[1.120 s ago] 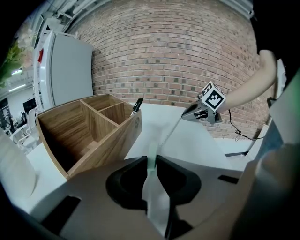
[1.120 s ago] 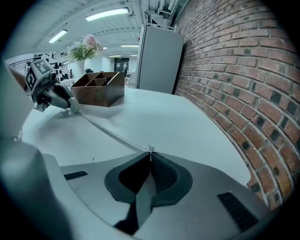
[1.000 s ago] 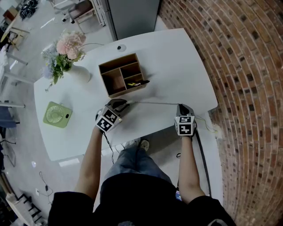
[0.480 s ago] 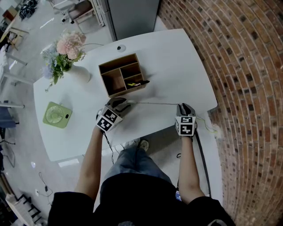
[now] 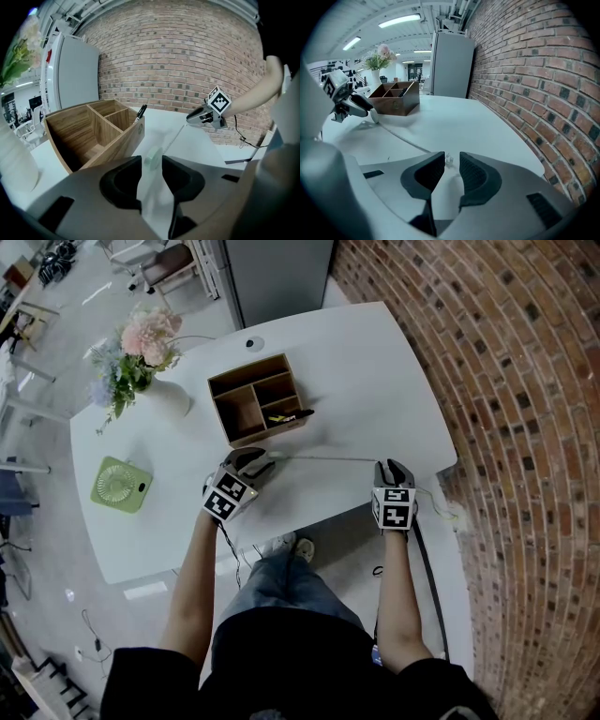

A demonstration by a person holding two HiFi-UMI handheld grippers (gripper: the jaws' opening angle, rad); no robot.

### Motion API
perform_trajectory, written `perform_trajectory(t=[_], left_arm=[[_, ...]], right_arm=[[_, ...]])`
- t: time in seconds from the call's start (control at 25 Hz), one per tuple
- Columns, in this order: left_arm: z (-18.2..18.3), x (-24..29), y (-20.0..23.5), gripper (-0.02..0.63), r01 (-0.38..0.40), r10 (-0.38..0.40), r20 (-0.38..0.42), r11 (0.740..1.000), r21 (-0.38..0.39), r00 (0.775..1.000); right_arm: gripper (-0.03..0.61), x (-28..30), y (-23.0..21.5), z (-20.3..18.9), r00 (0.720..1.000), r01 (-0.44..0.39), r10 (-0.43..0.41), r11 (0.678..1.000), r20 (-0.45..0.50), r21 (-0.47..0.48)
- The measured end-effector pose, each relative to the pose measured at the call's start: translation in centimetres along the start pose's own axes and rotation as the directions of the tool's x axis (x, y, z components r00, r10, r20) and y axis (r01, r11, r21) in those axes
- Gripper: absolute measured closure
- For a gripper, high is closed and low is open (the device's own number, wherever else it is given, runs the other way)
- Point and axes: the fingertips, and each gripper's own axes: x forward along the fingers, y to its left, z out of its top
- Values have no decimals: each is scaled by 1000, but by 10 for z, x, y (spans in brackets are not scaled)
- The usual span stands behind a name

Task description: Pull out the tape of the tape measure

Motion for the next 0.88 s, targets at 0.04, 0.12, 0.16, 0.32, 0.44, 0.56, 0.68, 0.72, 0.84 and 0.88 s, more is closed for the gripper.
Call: perform_trajectory(t=[0.04, 0.12, 0.16, 0.32, 0.44, 0.56, 0.68, 0.72, 0.84, 0.88], left_arm=[[3, -4, 0, 469, -10, 10, 14, 1000, -5, 1000], [16, -16, 0, 471, -41, 42, 60, 999, -19, 997], [24, -23, 1, 476, -62, 64, 92, 998, -30, 994], [68, -51, 7, 530, -148, 162, 221, 986, -78, 962], [103, -67, 10, 560, -196, 216, 296, 976, -95, 930], [134, -80, 10, 576, -235, 259, 350, 966, -111, 900], [162, -90, 5, 583, -244, 271, 398, 962, -118, 876], [171, -94, 2, 584, -248, 274, 412, 962, -118, 869], [196, -106, -3, 588, -267, 297, 448, 955, -130, 843], [204, -110, -5, 589, -277, 310, 458, 951, -139, 833]], right_arm=[[493, -4, 0, 2, 1000, 0, 0, 1000, 12, 13], [491, -14, -3, 8, 999, 5, -8, 999, 54, 42], [491, -21, -6, 13, 997, 11, -16, 998, 82, 60], [493, -52, -12, 48, 974, 20, -49, 991, 221, 130], [529, -82, -13, 82, 940, 12, -64, 988, 336, 157], [575, -115, -11, 113, 894, 1, -79, 985, 441, 174], [575, -143, -9, 134, 853, -10, -93, 981, 514, 195], [575, -151, -9, 138, 842, -11, -101, 979, 530, 204], [575, -174, -9, 145, 812, -18, -120, 973, 571, 230], [575, -181, -8, 147, 804, -19, -124, 972, 582, 232]])
